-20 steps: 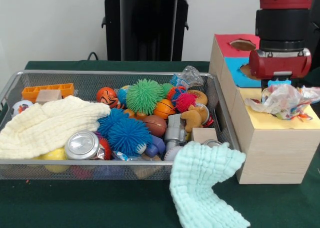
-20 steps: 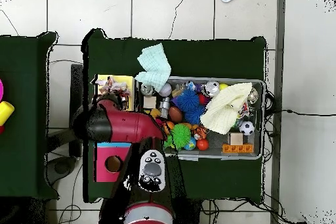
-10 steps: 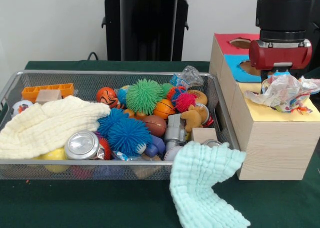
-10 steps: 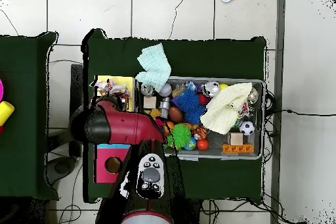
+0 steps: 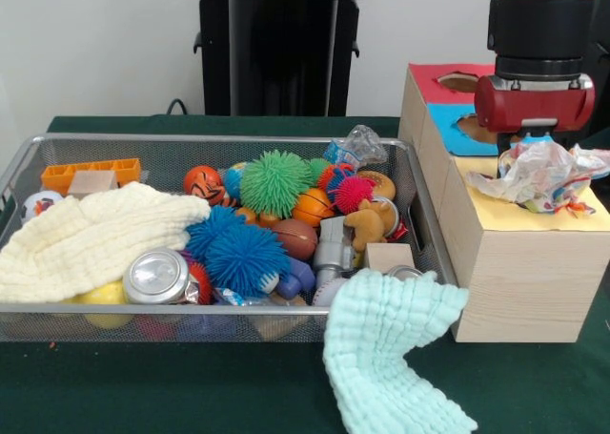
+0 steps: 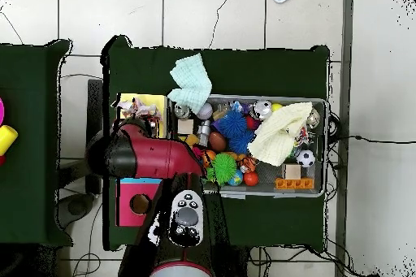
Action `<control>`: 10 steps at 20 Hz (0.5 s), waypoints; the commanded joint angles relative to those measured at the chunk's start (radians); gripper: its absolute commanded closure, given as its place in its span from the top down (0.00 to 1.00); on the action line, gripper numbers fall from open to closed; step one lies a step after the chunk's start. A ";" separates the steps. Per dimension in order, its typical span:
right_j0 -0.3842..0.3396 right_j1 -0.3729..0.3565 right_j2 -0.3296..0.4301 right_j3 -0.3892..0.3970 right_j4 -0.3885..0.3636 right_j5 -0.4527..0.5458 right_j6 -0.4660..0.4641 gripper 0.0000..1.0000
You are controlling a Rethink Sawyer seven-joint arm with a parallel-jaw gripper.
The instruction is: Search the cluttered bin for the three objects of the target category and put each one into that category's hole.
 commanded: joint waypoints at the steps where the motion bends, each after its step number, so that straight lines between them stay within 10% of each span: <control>1: -0.029 -0.141 0.021 0.116 0.007 0.213 0.155 1.00; 10: -0.045 -0.099 0.039 0.107 -0.003 0.139 0.151 1.00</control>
